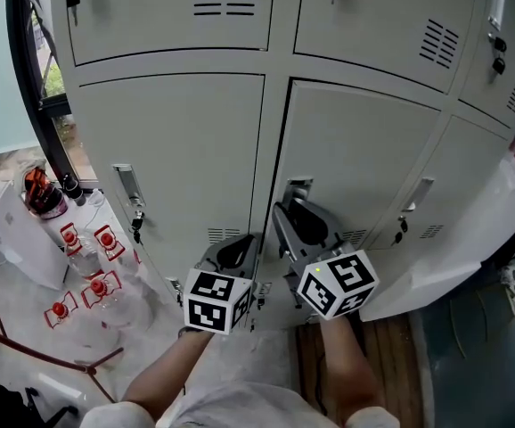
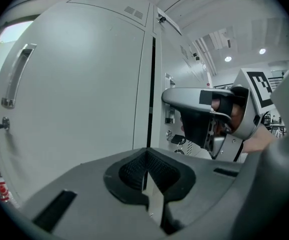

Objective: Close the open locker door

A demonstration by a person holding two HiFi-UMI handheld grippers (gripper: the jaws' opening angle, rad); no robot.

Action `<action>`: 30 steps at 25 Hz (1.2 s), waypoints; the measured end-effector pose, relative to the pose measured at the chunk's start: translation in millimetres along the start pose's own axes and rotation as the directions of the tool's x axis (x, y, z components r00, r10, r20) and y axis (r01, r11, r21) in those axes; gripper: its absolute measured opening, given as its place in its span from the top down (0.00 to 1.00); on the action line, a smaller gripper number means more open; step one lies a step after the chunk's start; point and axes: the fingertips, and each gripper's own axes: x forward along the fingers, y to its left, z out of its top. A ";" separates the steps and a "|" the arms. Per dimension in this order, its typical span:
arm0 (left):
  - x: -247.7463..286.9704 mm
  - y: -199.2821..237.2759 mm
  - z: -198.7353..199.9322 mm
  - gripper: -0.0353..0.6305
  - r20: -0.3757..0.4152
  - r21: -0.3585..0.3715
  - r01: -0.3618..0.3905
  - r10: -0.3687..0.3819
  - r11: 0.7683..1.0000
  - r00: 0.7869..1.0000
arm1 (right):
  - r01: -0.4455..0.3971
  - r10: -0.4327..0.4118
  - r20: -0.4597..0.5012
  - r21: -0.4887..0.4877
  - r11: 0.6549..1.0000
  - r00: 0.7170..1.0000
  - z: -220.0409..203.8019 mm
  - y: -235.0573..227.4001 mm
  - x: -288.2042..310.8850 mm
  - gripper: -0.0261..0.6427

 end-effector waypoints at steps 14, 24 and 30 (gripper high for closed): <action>5.0 9.5 0.3 0.94 0.010 0.002 0.033 -0.033 0.999 0.999 | 0.059 -0.059 -0.005 -0.015 0.998 0.998 -2.6 -12.2 17.3 0.86; 2.1 15.6 -7.4 0.94 -0.002 -0.011 0.031 -0.031 0.999 1.000 | 0.087 -0.087 -0.009 -0.017 0.996 0.996 -3.8 -14.6 22.1 0.86; -2.7 18.5 -6.9 0.94 0.003 -0.015 0.021 -0.021 1.000 1.000 | 0.108 -0.108 -0.001 -0.026 0.994 0.994 -3.2 -15.9 20.8 0.86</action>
